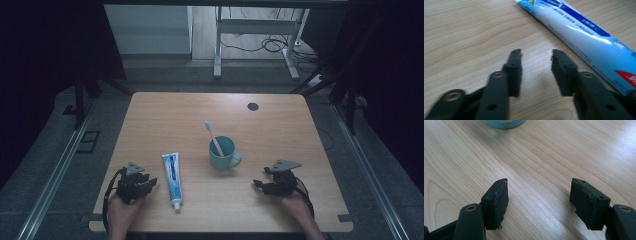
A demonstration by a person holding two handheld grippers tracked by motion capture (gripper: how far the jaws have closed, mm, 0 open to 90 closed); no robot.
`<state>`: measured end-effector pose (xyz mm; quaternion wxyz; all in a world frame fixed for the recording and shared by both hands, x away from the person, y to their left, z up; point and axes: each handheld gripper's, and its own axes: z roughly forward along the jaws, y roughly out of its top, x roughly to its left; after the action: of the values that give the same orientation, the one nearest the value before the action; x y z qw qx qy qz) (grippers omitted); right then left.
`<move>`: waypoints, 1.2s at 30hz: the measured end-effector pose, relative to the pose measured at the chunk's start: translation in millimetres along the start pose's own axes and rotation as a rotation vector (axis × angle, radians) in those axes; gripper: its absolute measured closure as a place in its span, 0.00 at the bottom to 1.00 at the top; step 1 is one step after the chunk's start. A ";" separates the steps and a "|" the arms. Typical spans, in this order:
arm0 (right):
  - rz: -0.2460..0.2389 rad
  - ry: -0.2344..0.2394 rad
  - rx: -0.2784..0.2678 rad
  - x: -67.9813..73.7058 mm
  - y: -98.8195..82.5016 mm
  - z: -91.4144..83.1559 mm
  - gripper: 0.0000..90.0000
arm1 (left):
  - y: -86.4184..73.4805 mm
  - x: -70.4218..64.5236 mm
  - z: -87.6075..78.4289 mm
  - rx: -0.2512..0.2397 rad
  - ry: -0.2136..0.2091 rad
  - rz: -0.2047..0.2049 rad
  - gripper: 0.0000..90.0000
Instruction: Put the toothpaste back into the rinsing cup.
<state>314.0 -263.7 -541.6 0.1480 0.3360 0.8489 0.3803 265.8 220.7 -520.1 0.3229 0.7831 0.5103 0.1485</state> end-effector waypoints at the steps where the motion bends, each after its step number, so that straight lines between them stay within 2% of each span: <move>1: 0.000 -0.001 0.000 0.0 0.0 0.0 0.35 | 0.7 -0.7 -1.8 -0.006 -0.001 0.004 0.78; 3: 0.000 0.000 0.000 0.0 0.0 0.0 0.35 | 3.1 -2.6 -6.5 -0.028 -0.013 0.003 0.86; 6: 0.000 -0.001 0.001 0.0 0.0 -0.1 0.35 | 9.5 -6.5 -13.7 -0.049 -0.054 0.005 0.92; 12: -0.001 -0.001 0.000 0.0 0.0 0.0 0.35 | 25.8 -24.8 -17.6 -0.065 -0.112 0.034 0.92; 15: -0.002 -0.001 0.000 0.1 0.0 0.0 0.34 | 31.6 -37.0 -13.9 -0.059 -0.152 0.067 0.94; 16: -0.002 -0.001 0.000 0.0 0.0 0.0 0.34 | 34.2 -45.8 -9.6 -0.043 -0.173 0.089 0.94; 17: -0.002 -0.001 0.000 0.0 0.0 0.0 0.34 | 34.2 -45.8 -9.6 -0.043 -0.173 0.089 0.94; 23: -0.002 0.000 0.001 0.1 0.0 0.0 0.34 | 37.6 -67.4 7.3 0.009 -0.200 0.137 0.94; 28: -0.002 0.001 0.002 0.2 0.0 -0.1 0.34 | 35.9 -75.9 14.5 0.043 -0.207 0.152 0.93; 31: -0.002 0.001 0.002 0.2 -0.1 -0.1 0.34 | 34.6 -78.7 18.1 0.076 -0.179 0.161 0.92; 34: -0.002 0.002 0.002 0.3 -0.1 -0.1 0.34 | 34.6 -78.7 17.6 0.082 -0.180 0.144 0.93; 36: -0.002 0.002 0.002 0.2 0.0 -0.1 0.34 | 35.5 -78.3 16.7 0.090 -0.173 0.149 0.94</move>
<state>313.8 -263.7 -541.5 0.1471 0.3351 0.8497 0.3796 266.1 135.1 -501.7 0.3183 0.8426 0.4269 0.0807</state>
